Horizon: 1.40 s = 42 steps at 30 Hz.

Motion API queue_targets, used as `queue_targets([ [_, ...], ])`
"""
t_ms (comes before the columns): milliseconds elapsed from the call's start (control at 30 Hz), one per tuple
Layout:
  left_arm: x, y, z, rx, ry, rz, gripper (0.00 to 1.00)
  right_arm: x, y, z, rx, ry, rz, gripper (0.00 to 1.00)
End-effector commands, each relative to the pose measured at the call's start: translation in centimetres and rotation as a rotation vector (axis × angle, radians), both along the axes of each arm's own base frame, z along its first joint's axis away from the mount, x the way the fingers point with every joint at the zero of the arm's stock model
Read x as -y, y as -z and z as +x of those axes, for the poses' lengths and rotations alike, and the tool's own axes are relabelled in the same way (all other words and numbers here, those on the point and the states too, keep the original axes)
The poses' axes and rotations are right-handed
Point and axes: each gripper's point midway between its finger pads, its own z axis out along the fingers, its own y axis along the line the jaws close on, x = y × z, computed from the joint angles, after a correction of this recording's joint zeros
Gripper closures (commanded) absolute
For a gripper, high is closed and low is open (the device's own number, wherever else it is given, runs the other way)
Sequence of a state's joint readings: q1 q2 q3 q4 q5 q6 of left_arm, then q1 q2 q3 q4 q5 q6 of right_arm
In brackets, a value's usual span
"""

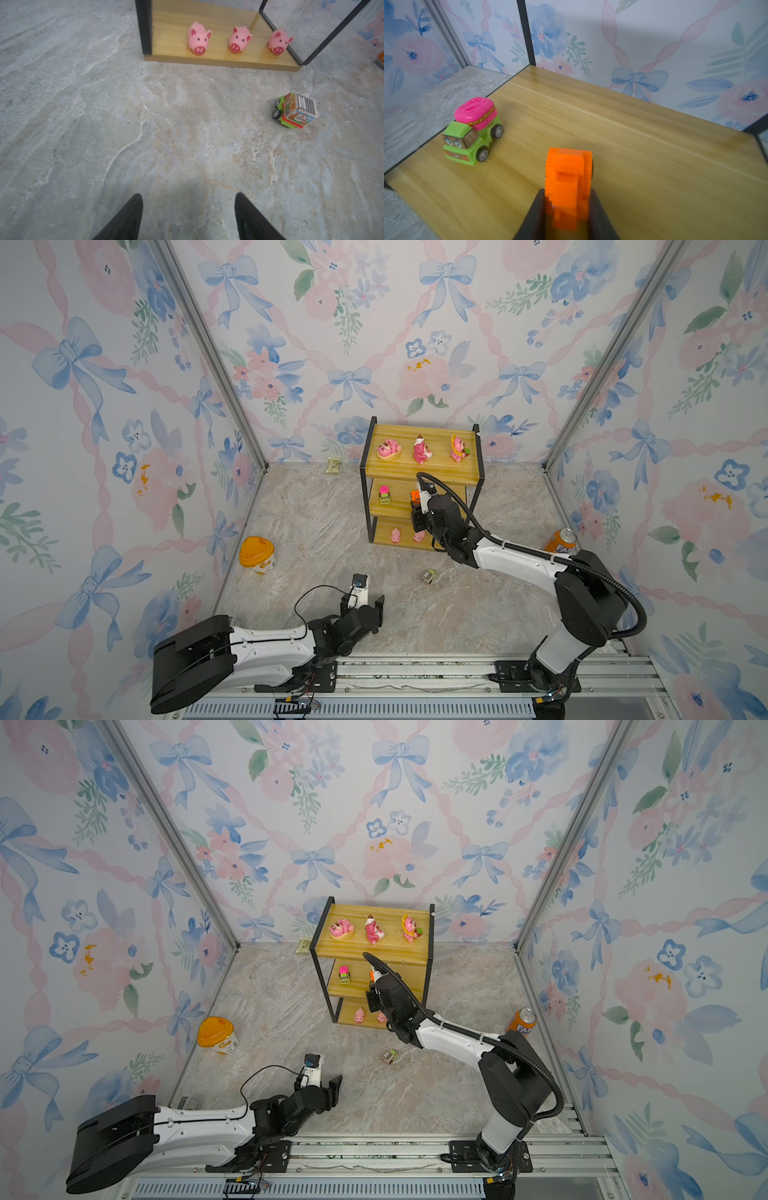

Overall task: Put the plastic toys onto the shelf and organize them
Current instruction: 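Lower the orange bulldozer onto the middle shelf with the right gripper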

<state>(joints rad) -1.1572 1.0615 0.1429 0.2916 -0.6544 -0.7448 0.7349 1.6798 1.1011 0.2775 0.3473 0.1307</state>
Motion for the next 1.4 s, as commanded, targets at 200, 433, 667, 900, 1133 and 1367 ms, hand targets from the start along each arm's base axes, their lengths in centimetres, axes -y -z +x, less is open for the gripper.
queue_targets([
  [200, -0.4, -0.2, 0.3, 0.008, -0.033, -0.018, 0.29, 1.0, 2.4, -0.4, -0.079, -0.024, -0.041, 0.7],
  [433, -0.4, -0.2, 0.3, 0.009, -0.034, -0.017, 0.29, 0.2, 3.1, -0.5, -0.104, -0.063, -0.038, 0.69],
  [667, -0.6, -0.2, 0.3, 0.012, -0.037, -0.021, 0.29, -0.6, 3.2, -0.6, -0.117, -0.096, -0.027, 0.69],
  [900, -0.7, -0.3, 0.3, 0.016, -0.039, -0.027, 0.29, -1.0, 3.4, -0.6, -0.127, -0.107, -0.03, 0.66],
  [1133, -0.9, -0.3, 0.2, 0.018, -0.04, -0.032, 0.29, -0.9, 3.6, -0.6, -0.128, -0.099, -0.043, 0.56],
  [1367, -0.8, -0.3, 0.2, 0.018, -0.039, -0.029, 0.29, -0.6, 3.7, -0.7, -0.127, -0.094, -0.053, 0.5],
])
